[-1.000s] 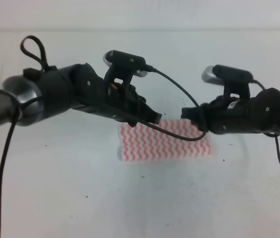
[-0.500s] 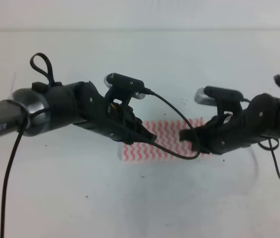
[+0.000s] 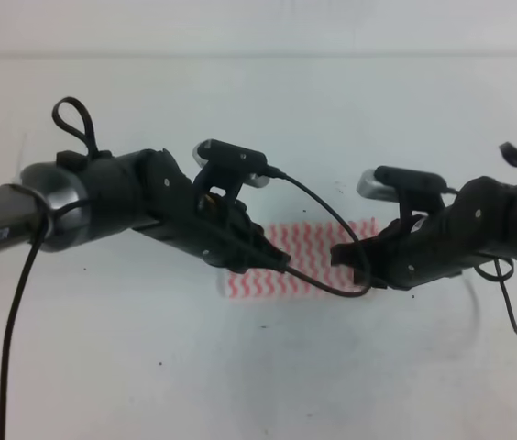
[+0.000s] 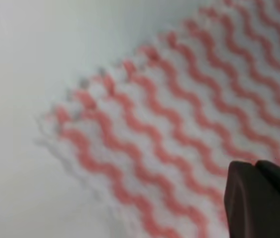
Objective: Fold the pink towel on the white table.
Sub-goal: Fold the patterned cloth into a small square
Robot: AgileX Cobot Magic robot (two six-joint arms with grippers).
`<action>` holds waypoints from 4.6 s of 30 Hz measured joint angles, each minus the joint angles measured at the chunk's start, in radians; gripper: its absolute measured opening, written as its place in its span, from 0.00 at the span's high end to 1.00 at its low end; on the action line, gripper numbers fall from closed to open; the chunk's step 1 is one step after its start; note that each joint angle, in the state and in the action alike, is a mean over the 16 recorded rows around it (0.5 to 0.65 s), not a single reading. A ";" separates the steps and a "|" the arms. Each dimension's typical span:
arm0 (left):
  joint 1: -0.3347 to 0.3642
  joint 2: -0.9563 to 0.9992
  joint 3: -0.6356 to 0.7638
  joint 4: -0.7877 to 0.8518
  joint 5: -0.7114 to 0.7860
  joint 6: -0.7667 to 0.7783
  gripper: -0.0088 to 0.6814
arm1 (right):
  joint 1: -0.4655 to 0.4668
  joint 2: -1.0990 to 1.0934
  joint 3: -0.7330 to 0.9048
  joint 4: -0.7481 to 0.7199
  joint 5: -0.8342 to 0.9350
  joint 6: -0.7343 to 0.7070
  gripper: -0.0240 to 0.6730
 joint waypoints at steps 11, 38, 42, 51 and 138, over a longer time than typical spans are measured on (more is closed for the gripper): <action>-0.001 0.019 0.000 -0.078 0.013 0.079 0.99 | 0.000 -0.058 0.000 -0.004 0.010 0.000 0.99; 0.024 -0.124 0.039 -0.154 -0.066 0.141 0.99 | 0.000 -0.065 0.000 -0.009 0.021 -0.001 0.99; 0.039 -0.189 0.085 -0.216 -0.109 0.187 0.99 | 0.000 -0.065 -0.009 -0.009 0.040 -0.001 0.99; 0.060 -0.239 0.206 -0.550 -0.189 0.490 0.99 | -0.005 -0.065 -0.059 -0.030 0.106 0.002 0.99; 0.228 0.116 0.218 -1.241 0.192 1.071 0.99 | -0.121 0.132 -0.185 -0.013 0.239 0.057 0.65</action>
